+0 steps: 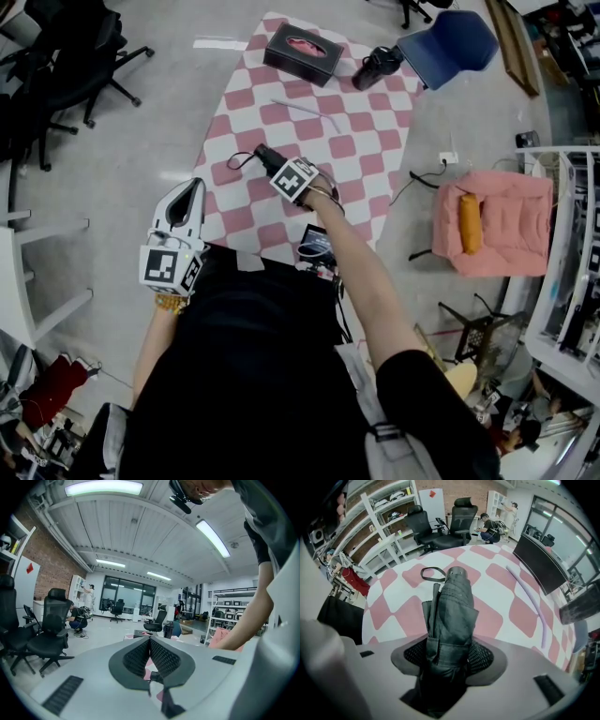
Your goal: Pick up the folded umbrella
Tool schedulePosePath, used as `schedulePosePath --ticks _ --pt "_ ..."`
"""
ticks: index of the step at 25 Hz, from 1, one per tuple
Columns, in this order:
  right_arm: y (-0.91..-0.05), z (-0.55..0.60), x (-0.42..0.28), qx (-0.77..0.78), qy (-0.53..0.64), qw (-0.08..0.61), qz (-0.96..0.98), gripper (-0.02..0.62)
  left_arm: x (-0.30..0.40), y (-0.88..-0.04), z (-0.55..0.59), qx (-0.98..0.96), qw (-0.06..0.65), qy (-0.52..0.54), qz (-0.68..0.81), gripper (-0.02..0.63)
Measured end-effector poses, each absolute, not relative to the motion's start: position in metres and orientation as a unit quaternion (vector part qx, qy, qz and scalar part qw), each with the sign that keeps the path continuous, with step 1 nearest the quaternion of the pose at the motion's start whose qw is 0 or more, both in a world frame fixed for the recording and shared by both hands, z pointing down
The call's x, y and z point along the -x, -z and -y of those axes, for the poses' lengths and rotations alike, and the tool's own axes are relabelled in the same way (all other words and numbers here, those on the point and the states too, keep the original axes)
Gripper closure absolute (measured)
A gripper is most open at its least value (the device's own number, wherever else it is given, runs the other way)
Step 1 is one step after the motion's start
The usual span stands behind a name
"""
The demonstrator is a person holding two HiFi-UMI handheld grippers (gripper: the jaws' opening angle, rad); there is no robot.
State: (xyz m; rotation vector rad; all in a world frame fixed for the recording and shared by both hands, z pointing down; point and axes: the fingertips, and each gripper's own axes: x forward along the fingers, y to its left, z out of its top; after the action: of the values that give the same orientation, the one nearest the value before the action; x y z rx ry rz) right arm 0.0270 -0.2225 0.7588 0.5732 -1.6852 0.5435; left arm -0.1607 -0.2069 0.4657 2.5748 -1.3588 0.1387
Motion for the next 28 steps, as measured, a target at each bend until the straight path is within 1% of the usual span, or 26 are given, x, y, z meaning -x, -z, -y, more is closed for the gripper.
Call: schedulePosePath --ticks 5,12,23,28 --pt "-0.757 0.223 -0.028 -0.253 -0.236 0.582 0.736 0.371 0.167 -0.466 0.201 -0.874 0.113 -0.056 0.469 0.592" --pt "-0.754 0.221 -0.031 -0.26 -0.23 0.591 0.729 0.377 0.165 -0.469 0.191 -0.873 0.115 -0.058 0.47 0.592" --pt "-0.752 0.222 -0.026 -0.265 -0.243 0.564 0.743 0.38 0.158 -0.468 0.187 -0.876 0.111 -0.062 0.465 0.592" --pt "-0.741 0.223 -0.04 -0.29 -0.249 0.567 0.729 0.38 0.156 -0.464 0.186 -0.878 0.107 -0.063 0.462 0.592"
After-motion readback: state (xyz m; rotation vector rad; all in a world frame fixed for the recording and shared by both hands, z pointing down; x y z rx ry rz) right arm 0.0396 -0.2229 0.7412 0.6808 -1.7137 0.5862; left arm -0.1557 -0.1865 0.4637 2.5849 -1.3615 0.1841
